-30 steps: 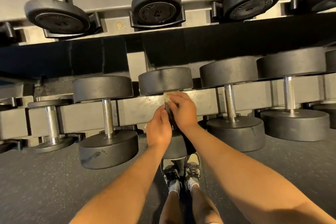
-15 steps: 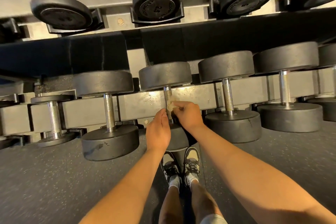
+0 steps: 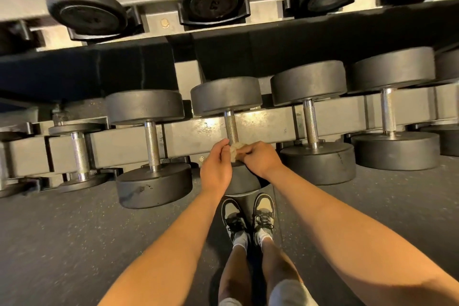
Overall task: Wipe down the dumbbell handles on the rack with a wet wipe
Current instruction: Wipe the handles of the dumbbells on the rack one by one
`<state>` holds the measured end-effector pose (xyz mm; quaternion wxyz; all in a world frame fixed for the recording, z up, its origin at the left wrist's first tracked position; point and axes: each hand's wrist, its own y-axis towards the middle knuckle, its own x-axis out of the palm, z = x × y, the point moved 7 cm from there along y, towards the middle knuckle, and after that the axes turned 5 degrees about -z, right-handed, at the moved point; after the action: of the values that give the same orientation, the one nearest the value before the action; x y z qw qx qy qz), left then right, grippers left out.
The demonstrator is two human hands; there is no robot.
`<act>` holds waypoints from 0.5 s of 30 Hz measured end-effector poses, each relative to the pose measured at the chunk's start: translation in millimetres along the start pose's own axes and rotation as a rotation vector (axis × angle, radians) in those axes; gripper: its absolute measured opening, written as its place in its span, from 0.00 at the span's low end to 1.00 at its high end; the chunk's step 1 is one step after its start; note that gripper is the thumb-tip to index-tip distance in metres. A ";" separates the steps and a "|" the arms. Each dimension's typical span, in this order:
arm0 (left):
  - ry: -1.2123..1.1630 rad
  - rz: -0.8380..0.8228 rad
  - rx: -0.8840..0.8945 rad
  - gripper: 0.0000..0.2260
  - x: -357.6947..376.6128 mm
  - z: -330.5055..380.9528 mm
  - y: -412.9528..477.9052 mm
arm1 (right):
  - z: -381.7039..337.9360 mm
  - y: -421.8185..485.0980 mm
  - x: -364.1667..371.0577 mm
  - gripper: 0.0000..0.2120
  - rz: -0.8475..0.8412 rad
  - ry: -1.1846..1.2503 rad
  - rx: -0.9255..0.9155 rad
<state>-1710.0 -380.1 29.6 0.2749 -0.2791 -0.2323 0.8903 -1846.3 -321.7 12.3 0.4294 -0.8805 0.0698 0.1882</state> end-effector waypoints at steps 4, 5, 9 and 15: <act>0.053 -0.120 0.013 0.14 5.6 0.3 9.1 | -7.9 -9.9 0.4 0.11 -0.007 0.158 -0.094; 0.020 -0.139 0.014 0.13 5.6 1.6 12.1 | -12.8 -12.5 -0.2 0.11 0.009 0.232 -0.141; -0.149 -0.076 0.043 0.07 -5.1 15.4 26.6 | -26.6 -14.4 -7.3 0.04 0.113 0.320 -0.221; -0.199 0.143 0.109 0.11 -12.2 33.0 53.9 | -22.5 -4.7 -9.0 0.10 0.319 0.214 -0.132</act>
<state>-1741.6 -436.2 27.9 0.2011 -0.1899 -0.1893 0.9422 -1847.1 -336.7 31.8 0.3256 -0.8995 0.2412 0.1636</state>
